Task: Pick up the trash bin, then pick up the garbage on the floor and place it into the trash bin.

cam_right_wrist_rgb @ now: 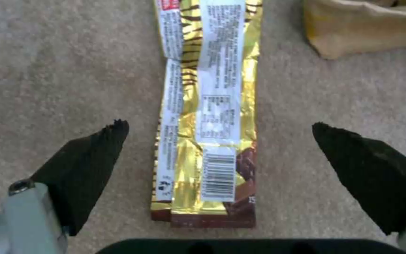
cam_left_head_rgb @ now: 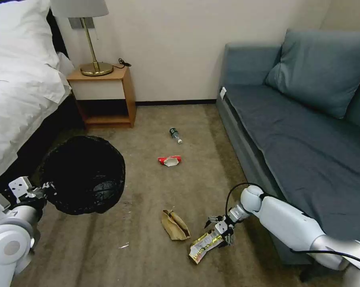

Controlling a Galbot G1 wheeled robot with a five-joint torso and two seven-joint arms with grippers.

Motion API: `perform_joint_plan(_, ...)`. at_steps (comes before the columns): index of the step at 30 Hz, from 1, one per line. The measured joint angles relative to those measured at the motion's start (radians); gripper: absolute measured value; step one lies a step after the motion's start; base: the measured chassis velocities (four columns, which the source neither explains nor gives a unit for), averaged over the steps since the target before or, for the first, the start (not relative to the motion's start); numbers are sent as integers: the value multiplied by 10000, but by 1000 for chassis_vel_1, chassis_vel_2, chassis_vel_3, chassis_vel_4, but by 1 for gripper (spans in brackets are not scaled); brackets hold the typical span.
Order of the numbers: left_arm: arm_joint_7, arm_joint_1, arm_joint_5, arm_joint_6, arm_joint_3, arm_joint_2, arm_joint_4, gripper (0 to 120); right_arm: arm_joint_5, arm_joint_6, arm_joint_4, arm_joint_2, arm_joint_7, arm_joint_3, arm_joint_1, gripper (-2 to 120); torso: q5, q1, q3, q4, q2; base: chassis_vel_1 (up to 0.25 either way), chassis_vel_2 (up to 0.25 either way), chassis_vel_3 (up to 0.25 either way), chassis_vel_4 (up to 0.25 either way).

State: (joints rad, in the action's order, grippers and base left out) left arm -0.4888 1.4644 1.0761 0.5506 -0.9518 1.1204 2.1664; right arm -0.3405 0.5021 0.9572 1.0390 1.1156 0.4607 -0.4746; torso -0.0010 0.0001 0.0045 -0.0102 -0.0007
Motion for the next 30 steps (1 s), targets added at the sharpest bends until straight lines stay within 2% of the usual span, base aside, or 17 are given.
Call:
perform_joint_plan(17, -181, 15, -8, 34, 120, -5, 323, 1, -533, 231, -561, 469, -440, -158, -129, 100, 0, 0, 0, -1, 1, 0, 0, 0, 0)
perform_joint_plan(30, -186, 150, -9, 18, 66, 46, 484, 1, -1463, 455, -841, 799, -703, -437, -210, 100, -1, 0, -1, -2, 0, 0, 0, 0, 0)
